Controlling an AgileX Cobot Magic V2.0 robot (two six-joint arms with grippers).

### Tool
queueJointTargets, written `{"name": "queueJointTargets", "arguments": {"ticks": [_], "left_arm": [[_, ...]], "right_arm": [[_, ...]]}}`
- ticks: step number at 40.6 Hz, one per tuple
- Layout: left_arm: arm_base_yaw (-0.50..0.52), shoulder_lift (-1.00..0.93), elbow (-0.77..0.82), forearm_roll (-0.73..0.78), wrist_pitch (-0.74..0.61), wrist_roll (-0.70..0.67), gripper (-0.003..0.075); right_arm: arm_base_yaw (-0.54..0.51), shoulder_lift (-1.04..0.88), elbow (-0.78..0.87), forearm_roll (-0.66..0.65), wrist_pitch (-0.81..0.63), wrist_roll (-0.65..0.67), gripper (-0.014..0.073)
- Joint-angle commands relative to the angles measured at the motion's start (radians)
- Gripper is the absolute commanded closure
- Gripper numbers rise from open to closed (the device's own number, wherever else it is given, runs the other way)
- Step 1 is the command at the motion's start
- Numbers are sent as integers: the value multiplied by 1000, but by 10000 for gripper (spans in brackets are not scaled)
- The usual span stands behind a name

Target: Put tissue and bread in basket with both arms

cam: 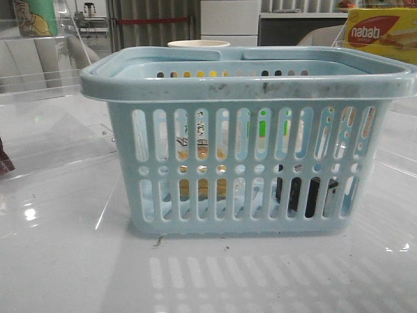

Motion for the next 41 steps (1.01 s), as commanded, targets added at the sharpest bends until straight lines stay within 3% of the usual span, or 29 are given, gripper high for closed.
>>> {"name": "queueJointTargets", "arguments": {"ticks": [1, 15, 20, 30, 41], "left_arm": [[-7, 4, -28, 1, -79, -9, 630], [-3, -2, -28, 1, -79, -9, 629], [66, -32, -15, 0, -110, -9, 629], [308, -208, 207, -29, -452, -9, 629], [531, -486, 541, -81, -699, -9, 629]], "right_arm": [[-1, 5, -26, -4, -66, -5, 539], [-1, 5, -26, -4, -66, -5, 539], [-1, 5, -26, -4, -66, -5, 539], [-1, 5, -26, -4, -66, -5, 539], [-1, 5, -26, -4, -66, -5, 539]]}}
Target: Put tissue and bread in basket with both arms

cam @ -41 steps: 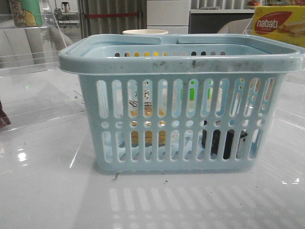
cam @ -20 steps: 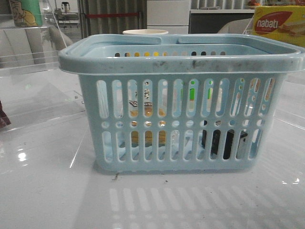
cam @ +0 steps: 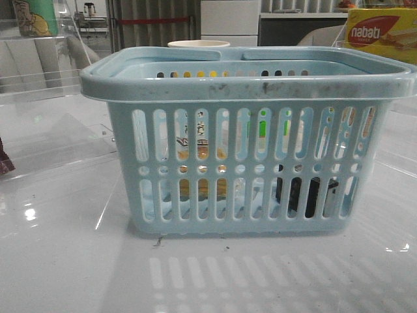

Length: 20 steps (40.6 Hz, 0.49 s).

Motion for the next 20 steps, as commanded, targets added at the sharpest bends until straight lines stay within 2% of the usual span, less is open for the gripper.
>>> {"name": "queueJointTargets", "arguments": {"ticks": [1, 13, 20], "left_arm": [[60, -79, 75, -24, -176, -7, 629], [155, -224, 257, -24, -308, -7, 629], [167, -222, 311, -24, -354, -7, 630]], "right_arm": [[-1, 5, -26, -4, -70, -5, 539], [-1, 5, -26, -4, -70, -5, 539], [-1, 6, -26, -4, -70, -5, 539]]}}
